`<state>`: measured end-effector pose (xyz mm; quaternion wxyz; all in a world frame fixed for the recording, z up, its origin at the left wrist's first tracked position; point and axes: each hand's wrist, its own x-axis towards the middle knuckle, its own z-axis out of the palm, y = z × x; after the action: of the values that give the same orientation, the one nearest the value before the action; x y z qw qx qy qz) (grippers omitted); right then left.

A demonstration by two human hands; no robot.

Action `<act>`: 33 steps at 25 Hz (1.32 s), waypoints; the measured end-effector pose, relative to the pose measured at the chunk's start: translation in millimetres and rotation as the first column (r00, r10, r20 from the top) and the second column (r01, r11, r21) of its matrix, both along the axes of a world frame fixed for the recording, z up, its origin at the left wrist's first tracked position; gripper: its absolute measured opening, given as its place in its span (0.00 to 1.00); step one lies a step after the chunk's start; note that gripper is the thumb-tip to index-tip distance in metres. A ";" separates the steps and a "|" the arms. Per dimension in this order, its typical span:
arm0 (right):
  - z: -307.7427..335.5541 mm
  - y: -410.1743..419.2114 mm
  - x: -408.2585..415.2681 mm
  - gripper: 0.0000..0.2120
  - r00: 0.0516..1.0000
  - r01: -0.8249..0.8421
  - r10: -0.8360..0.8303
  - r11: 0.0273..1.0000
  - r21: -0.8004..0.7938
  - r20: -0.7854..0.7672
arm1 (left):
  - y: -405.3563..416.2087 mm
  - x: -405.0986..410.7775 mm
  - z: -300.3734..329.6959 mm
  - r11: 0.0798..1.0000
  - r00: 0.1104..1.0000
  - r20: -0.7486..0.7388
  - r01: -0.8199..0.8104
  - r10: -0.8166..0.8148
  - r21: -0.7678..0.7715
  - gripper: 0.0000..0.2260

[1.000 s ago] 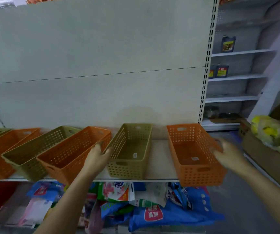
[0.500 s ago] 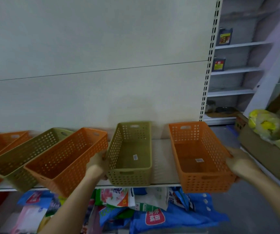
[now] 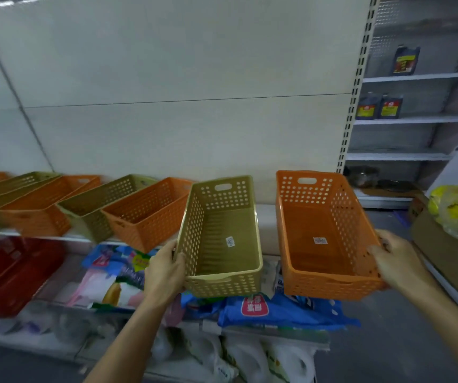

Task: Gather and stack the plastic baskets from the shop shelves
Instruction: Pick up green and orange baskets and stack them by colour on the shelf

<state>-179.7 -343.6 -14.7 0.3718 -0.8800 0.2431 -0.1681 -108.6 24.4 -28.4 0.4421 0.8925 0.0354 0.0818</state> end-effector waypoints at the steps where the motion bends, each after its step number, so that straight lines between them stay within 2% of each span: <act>1: 1.4 7.3 -5.4 0.17 1.000 -0.018 0.017 1.000 0.017 0.008 | 9.7 -10.1 -0.5 1.000 1.000 0.021 -0.022 0.022 -0.011 0.11; 5: 10.4 48.3 -15.9 0.18 0.994 -0.101 0.099 0.994 0.051 0.042 | 55.4 -45.0 7.5 0.993 0.990 0.074 -0.120 0.118 0.022 0.11; 12: 25.8 141.8 4.6 0.08 0.979 -0.182 0.169 0.976 0.118 0.115 | 154.5 -59.4 29.6 0.964 0.949 0.167 -0.267 0.267 -0.023 0.11; 18: 27.4 259.4 58.1 0.11 0.974 -0.143 0.093 0.959 0.244 0.206 | 287.2 -37.6 50.3 0.966 0.940 0.225 -0.254 0.258 -0.048 0.12; 23: 35.9 365.3 113.1 0.07 0.963 -0.040 -0.062 0.928 0.369 0.262 | 397.8 -1.5 53.5 0.975 0.950 0.217 -0.219 0.224 -0.048 0.10; 28: 54.9 428.5 159.8 0.08 0.964 -0.019 -0.151 0.781 0.624 0.219 | 453.8 45.3 67.8 0.982 0.954 0.239 -0.163 0.180 -0.090 0.12; 30: 56.7 443.8 184.4 0.10 0.959 -0.003 -0.176 0.777 0.630 0.222 | 469.0 70.1 66.8 0.981 0.955 0.239 -0.150 0.176 -0.124 0.14; 33: 50.1 461.1 226.1 0.11 0.945 0.041 -0.216 0.822 0.568 0.244 | 481.0 108.0 67.0 0.980 0.958 0.249 -0.098 0.140 -0.173 0.15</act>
<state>46.3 117.5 35.4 0.6309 -0.6797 0.2822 -0.2456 -0.6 505.4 38.6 0.5067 0.8323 0.0371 0.2215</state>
